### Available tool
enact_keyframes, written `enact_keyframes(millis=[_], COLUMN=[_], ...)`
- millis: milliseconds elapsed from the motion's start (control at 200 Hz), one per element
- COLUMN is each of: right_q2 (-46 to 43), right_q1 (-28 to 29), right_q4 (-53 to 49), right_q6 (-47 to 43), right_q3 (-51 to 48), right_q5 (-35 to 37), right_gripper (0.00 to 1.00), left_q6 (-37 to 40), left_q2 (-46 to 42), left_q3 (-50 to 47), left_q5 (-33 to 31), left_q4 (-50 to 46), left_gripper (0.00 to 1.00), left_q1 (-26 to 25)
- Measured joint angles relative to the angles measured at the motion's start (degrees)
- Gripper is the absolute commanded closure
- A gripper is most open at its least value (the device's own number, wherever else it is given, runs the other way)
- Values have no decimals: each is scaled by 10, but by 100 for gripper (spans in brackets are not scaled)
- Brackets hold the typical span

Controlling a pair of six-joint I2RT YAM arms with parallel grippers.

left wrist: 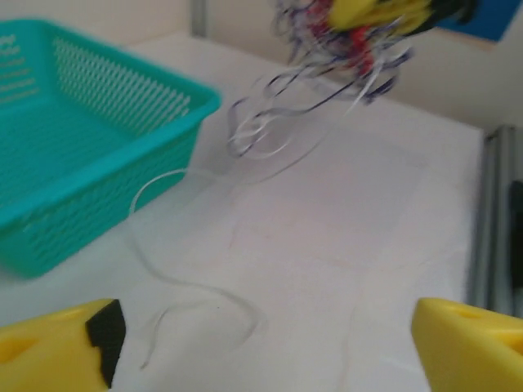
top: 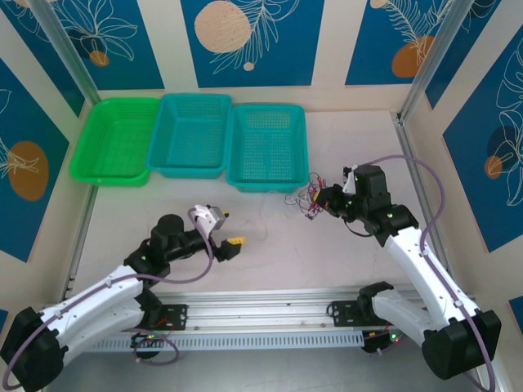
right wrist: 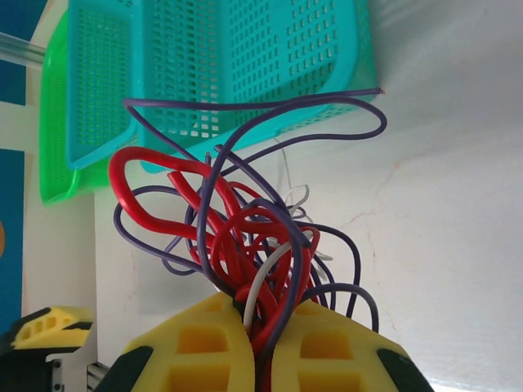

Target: Untangle the cables

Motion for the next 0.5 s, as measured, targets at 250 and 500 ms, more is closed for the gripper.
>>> enact_keyframes(millis=[250,500], right_q2=[5,14], right_q1=[54,100], right_q4=[-5,-6], right_q6=[0,2], right_q3=[21,28], right_q5=[0,10], right_gripper=[100,100], left_q6=[131,168], left_q2=[132,343], left_q3=[78,138], left_q5=[-4,-79], left_q4=[32,172], left_gripper=[0,23], left_q1=[-112,-149])
